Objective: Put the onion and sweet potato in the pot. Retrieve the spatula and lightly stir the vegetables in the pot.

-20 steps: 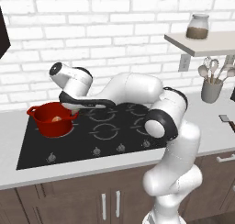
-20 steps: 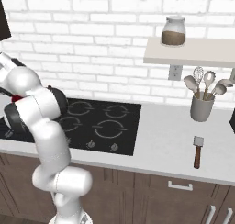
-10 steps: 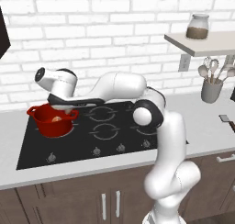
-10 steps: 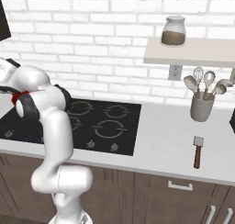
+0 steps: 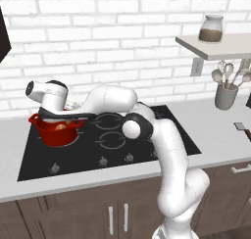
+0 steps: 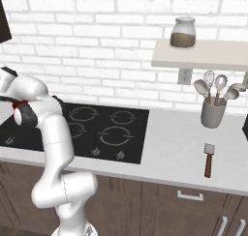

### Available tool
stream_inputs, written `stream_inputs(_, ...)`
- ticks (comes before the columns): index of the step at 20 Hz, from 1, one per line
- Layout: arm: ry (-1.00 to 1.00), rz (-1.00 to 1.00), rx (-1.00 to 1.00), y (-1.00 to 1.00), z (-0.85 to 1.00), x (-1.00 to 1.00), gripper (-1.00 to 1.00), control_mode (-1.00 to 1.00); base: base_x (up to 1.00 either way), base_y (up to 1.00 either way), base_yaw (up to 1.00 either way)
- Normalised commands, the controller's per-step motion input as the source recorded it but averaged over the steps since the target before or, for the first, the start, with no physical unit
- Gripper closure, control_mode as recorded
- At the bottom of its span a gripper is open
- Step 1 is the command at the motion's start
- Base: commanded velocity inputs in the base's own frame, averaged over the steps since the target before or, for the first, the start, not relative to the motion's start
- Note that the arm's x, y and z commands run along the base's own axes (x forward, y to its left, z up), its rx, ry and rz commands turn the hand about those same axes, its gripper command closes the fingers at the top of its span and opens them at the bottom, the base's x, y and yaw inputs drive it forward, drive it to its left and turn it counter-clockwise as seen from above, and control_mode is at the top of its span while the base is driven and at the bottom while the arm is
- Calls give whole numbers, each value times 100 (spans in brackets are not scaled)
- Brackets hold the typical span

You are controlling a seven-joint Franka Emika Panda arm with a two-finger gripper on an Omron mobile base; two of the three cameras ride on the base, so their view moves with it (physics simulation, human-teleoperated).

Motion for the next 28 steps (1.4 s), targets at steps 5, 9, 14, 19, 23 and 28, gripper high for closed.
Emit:
stream_inputs(5,1,1,-7,1,-38,19,100,-100,0,0,0)
stream_inputs(9,0,1,-5,1,-7,19,100,-100,0,0,0)
stream_inputs(14,0,3,-1,7,-10,24,100,-100,0,0,0)
stream_inputs(19,0,4,0,4,-24,7,-100,-100,0,0,0)
stream_inputs(23,-2,1,0,-5,7,-15,-100,-100,0,0,0)
stream_inputs(28,-8,0,0,-40,38,-58,-100,-100,0,0,0)
